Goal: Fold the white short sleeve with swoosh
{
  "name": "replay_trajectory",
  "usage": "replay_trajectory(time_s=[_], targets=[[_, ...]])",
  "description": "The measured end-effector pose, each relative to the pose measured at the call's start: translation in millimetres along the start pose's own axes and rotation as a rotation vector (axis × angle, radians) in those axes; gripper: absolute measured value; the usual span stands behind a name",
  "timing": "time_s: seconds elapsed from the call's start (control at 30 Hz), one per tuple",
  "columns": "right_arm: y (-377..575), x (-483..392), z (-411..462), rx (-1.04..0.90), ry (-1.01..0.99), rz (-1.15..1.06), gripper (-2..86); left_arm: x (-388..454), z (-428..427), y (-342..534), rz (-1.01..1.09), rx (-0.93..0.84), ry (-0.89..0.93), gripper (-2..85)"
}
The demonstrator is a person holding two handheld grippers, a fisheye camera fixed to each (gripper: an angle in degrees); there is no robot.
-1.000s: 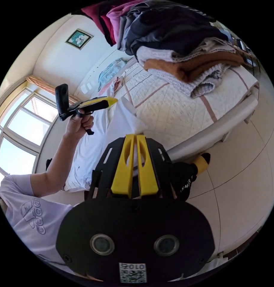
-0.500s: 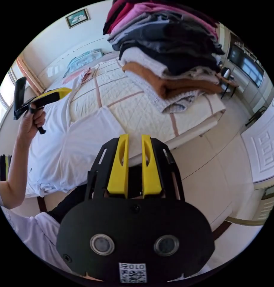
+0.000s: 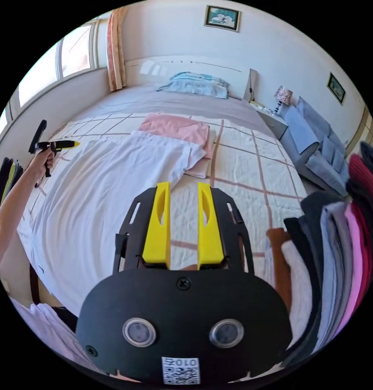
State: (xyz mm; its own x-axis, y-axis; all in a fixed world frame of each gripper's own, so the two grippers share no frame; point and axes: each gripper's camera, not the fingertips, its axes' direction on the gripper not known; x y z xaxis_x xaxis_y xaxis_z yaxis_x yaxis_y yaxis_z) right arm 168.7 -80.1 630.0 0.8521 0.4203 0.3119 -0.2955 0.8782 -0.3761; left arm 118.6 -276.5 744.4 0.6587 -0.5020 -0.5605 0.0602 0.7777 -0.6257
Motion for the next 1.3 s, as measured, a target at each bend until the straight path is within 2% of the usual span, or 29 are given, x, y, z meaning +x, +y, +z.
replay_trajectory(time_s=[0.1, 0.17, 0.33, 0.4, 0.47, 0.6, 0.73, 0.8, 0.83, 0.9, 1.0, 1.1, 1.13, 1.17, 1.23, 1.3], targets=[[-43, 17, 32, -0.001, -0.123, 0.084, 8.7, -19, 14, -23, -0.036, 0.018, 0.097, 8.2], [-60, 19, 41, 0.017, -0.154, 0.1, 8.3, -25, 24, -39, -0.057, -0.026, 0.068, 7.2], [-89, 0, 84, -0.11, -0.147, 0.08, 8.1, -19, 27, -55, 0.012, -0.094, -0.083, 2.5], [-93, -19, 81, -0.123, 0.013, 0.066, 5.5, -16, 20, -58, 0.069, -0.095, -0.079, 1.1], [-94, -29, 73, -0.127, 0.091, 0.032, 3.5, -21, -3, -60, 0.1, -0.039, -0.072, 0.3], [-107, -26, 61, -0.132, 0.095, -0.049, 2.0, -40, -42, -61, 0.075, 0.044, -0.078, 0.1], [-123, -20, 67, -0.16, 0.056, -0.078, 1.8, -53, -47, -59, 0.053, -0.012, -0.152, 0.7], [-123, -16, 88, -0.199, 0.017, -0.076, 1.8, -48, -37, -57, 0.106, -0.052, -0.123, 1.7], [-121, -18, 89, -0.186, 0.021, -0.093, 1.8, -46, -30, -57, 0.125, -0.105, -0.097, 2.8], [-114, -27, 76, -0.094, 0.049, -0.149, 2.1, -48, -39, -56, 0.111, -0.08, -0.075, 4.6], [-105, -20, 59, -0.011, 0.02, -0.115, 2.8, -59, -66, -55, 0.02, -0.008, -0.072, 7.0], [-102, -21, 56, 0.011, 0.0, -0.096, 3.1, -65, -67, -56, -0.041, -0.094, -0.061, 8.0], [-102, -24, 59, -0.003, 0.009, -0.102, 3.1, -58, -70, -54, -0.025, -0.097, -0.112, 7.9], [-102, -28, 67, -0.052, 0.047, -0.106, 3.1, -45, -75, -50, 0.024, -0.105, -0.249, 7.3], [-100, -33, 70, -0.125, 0.115, -0.085, 2.9, -32, -81, -43, 0.056, -0.109, -0.325, 6.5], [-81, -47, 28, 0.024, 0.136, -0.073, 2.4, -27, -98, -34, 0.03, -0.083, -0.338, 5.7]])
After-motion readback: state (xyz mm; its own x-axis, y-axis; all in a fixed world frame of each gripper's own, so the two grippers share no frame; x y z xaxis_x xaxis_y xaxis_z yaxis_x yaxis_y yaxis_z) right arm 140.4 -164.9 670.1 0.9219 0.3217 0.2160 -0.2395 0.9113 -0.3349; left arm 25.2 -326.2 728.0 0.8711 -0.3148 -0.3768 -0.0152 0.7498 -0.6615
